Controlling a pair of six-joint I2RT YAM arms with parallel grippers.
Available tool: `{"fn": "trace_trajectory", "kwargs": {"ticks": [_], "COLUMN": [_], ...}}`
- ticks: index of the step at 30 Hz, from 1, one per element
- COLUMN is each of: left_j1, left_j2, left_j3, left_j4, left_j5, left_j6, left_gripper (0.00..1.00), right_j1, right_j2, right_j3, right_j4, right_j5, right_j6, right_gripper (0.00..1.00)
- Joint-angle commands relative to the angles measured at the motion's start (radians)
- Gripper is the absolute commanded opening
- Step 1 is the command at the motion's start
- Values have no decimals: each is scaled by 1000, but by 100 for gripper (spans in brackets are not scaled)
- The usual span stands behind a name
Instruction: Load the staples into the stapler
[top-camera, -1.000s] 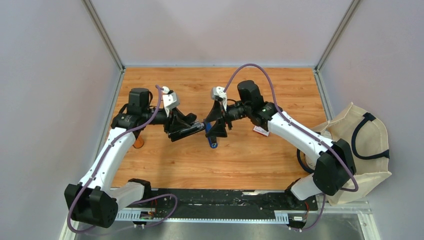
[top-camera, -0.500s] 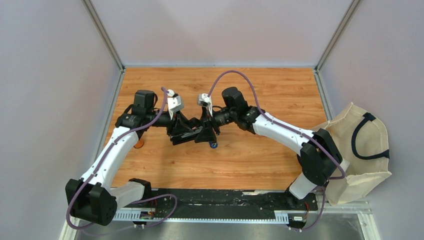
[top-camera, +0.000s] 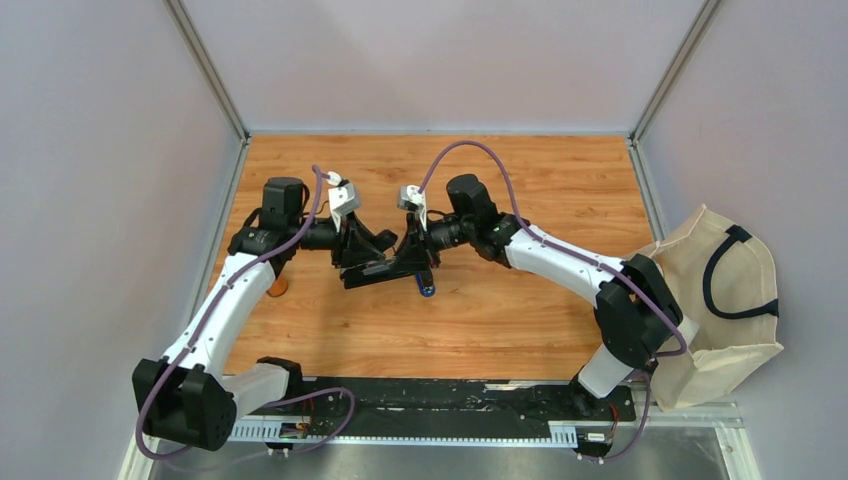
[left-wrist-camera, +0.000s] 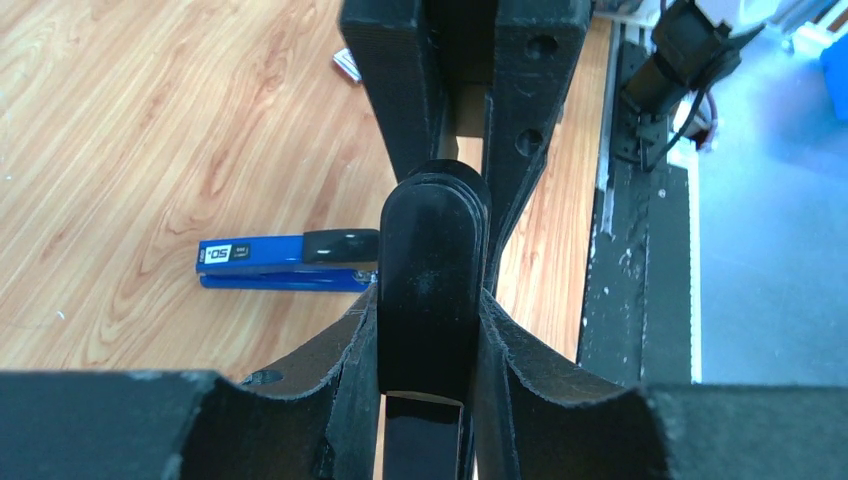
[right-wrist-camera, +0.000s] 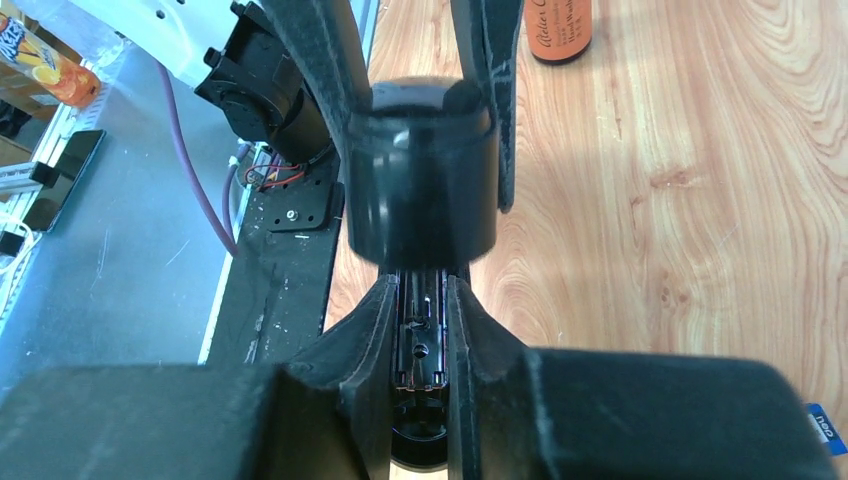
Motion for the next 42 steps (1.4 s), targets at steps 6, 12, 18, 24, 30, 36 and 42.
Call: {"fn": "trace_trajectory", "kwargs": {"ticks": [6, 12, 18, 24, 30, 36, 42], "left_j1": [83, 139, 160, 160, 160, 159, 159], "left_j2": [-69, -76, -33, 29, 67, 64, 64], "left_j3": [31, -26, -87, -164, -181, -213, -229], "left_j4": [456, 573, 562, 634, 553, 527, 527], "left_j5": [93, -37, -203, -287, -358, -413, -482], "left_j6": [-347, -378, -273, -240, -127, -53, -42], "left_gripper": [0, 0, 0, 0, 0, 0, 0], "right_j1": [12, 42, 108, 225, 286, 303, 331], "right_j2": [27, 13, 27, 148, 232, 288, 318], "right_j3": [-53, -92, -112, -10, 47, 85, 104], "right_j4": [74, 130, 147, 24, -60, -103, -125], "right_j5": [35, 270, 579, 869, 1051, 1094, 1086], "right_j6": [29, 121, 190, 187, 163, 147, 118], "right_gripper": [0, 0, 0, 0, 0, 0, 0]}}
